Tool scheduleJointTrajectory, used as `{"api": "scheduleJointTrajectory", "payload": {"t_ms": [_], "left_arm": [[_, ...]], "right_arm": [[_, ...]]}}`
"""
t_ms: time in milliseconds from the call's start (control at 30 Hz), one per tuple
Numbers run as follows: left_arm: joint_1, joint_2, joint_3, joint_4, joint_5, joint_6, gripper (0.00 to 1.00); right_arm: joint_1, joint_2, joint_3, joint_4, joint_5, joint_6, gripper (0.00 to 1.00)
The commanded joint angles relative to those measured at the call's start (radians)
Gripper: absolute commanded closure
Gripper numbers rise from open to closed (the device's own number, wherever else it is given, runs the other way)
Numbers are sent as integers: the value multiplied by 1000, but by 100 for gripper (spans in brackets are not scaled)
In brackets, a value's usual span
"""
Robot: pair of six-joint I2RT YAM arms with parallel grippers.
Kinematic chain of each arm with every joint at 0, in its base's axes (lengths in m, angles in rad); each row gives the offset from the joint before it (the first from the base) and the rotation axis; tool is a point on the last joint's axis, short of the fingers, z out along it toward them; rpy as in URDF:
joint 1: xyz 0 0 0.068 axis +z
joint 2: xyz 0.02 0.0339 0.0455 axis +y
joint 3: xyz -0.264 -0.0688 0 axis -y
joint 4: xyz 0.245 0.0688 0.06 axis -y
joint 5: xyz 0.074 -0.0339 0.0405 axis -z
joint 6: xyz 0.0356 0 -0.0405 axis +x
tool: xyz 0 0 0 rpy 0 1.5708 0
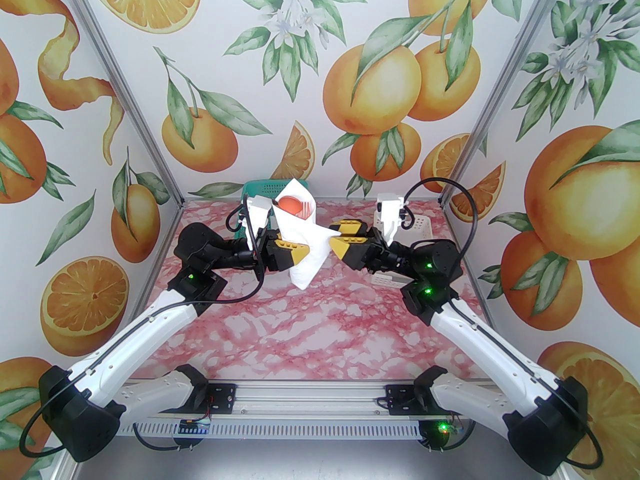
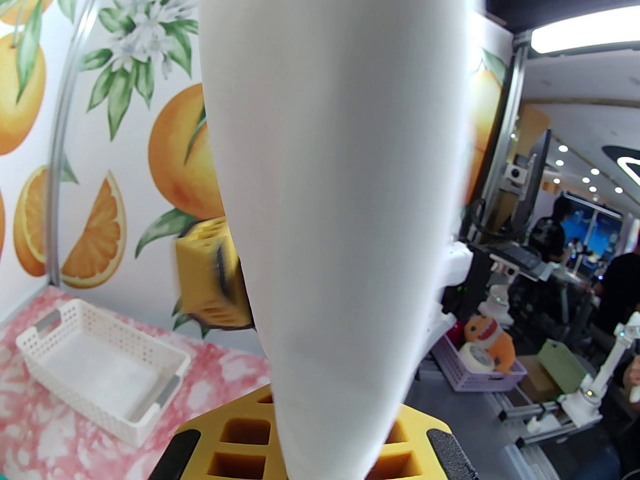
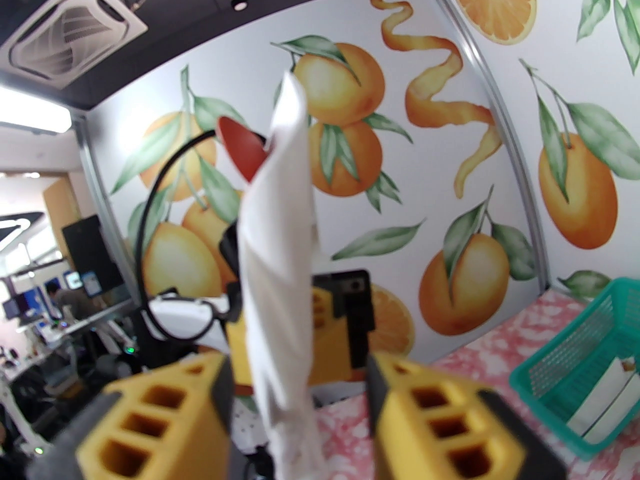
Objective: Place the utensils on the paper napkin and roll it up
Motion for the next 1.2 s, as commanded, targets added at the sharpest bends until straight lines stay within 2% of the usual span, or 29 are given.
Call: {"api": "scheduleJointTrajectory", "payload": {"t_ms": [0,33,67,367,633,1167], "left_arm": [[-6,-12,13,3,-5,14,100],[-6,-12,13,3,-5,14,100],[-6,-13,14,3,-4,15,100],[-12,-11,19,15,2,15,100],[-18,-11,24,19,3,15,100],[-19,-13,10,15,-37,25,100]], "right_arm": [[-14,-39,11,0,2,-27,87],[-22,-46,6,-12,7,-36,97],[-31,-50,2,-18,10,-37,100],[-69,40,45,55,-44,11,100],[-44,196,88,318,-62,147,100],[55,329,119,344,-22,110,100]]}}
